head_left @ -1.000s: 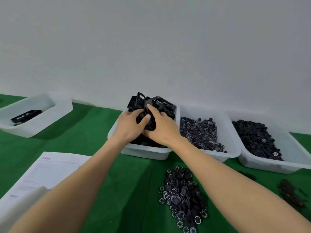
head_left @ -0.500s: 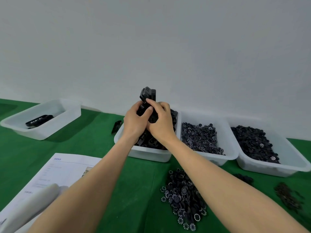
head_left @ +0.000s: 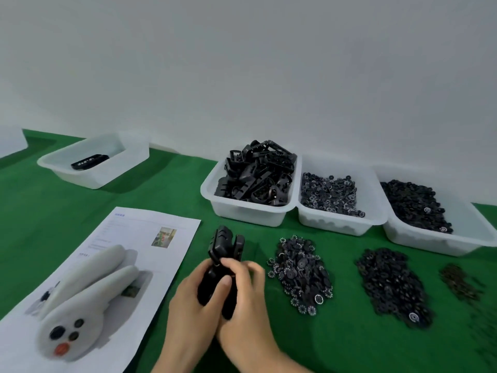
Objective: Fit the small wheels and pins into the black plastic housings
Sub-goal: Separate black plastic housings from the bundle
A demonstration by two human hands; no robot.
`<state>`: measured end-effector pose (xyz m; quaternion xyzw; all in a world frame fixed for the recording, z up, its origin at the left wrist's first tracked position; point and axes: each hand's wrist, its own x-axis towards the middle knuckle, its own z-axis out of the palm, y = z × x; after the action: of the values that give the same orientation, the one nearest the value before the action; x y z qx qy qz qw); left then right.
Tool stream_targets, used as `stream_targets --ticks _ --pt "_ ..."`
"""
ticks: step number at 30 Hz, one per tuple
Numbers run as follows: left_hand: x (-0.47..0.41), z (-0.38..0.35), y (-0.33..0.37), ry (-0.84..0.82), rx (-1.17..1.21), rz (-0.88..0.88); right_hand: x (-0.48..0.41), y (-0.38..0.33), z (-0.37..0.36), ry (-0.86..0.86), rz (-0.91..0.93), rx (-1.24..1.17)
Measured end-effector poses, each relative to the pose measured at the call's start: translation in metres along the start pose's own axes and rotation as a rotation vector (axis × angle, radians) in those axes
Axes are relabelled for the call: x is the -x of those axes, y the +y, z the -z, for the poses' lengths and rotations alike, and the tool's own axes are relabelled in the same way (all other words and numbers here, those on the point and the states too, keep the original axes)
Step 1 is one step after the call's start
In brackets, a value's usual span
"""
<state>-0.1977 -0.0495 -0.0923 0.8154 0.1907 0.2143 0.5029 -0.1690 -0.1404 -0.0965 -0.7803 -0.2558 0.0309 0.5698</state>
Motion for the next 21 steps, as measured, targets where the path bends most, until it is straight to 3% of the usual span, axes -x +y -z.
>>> stream_targets --ticks 5,14,21 --pt "0.005 0.004 -0.003 0.062 -0.081 -0.05 0.009 0.003 -0.001 -0.031 -0.023 0.217" --pt "-0.023 0.011 -0.003 0.144 -0.023 0.079 -0.002 0.0 0.011 0.049 -0.002 0.079" --pt "-0.066 0.022 0.0 0.132 -0.327 0.025 -0.021 0.006 0.016 -0.046 -0.023 0.231"
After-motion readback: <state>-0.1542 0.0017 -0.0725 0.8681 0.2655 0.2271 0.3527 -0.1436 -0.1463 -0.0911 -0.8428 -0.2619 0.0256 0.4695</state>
